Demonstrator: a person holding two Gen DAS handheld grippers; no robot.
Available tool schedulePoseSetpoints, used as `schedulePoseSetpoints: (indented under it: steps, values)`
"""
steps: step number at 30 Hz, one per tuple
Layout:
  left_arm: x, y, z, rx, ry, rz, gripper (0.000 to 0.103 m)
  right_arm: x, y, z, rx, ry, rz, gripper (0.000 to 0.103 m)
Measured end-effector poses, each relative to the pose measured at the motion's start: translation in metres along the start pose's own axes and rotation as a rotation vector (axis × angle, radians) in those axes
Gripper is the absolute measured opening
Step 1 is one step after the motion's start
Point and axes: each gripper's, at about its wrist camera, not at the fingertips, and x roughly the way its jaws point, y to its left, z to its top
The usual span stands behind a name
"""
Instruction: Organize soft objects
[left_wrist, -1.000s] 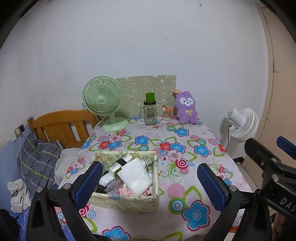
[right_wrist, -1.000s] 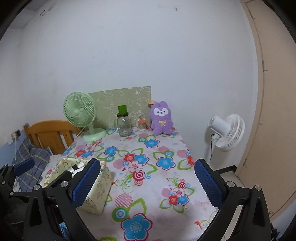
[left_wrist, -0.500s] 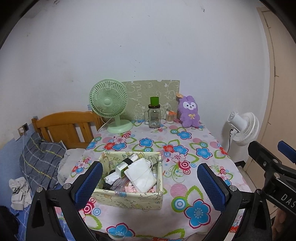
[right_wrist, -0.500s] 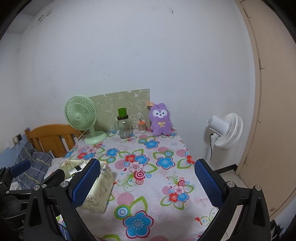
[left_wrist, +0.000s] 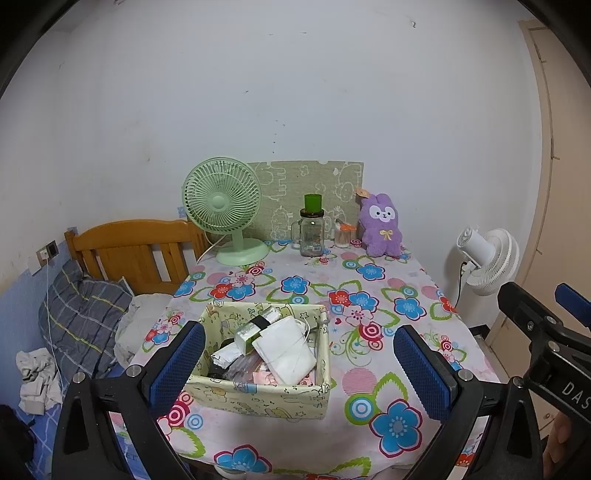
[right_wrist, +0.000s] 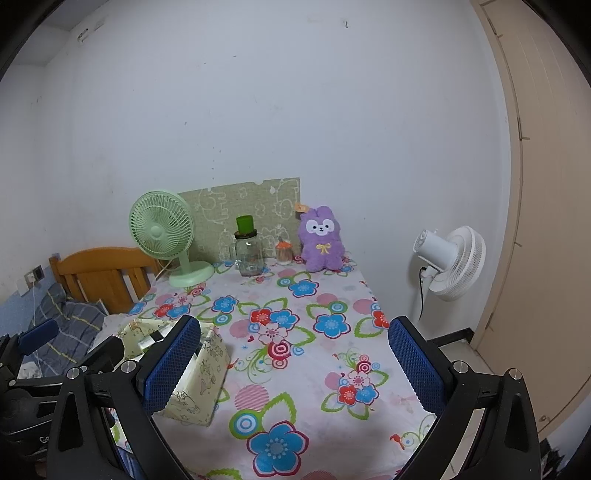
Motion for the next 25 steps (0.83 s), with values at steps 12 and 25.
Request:
schedulePoseSetpoints:
  steps: [12, 25]
  values:
    - [0.0013, 0.0045, 0.0007, -0.011, 0.003, 0.002, 0.103, 0.0036, 0.0032, 0.0014, -0.009, 0.0, 0.001, 0.103]
    - [0.0042, 0.0074, -0.0003, -0.019, 0.012, 0.002, 0.103, 0.006, 0.0078, 0.0004, -0.011, 0.01, 0.005, 0.103]
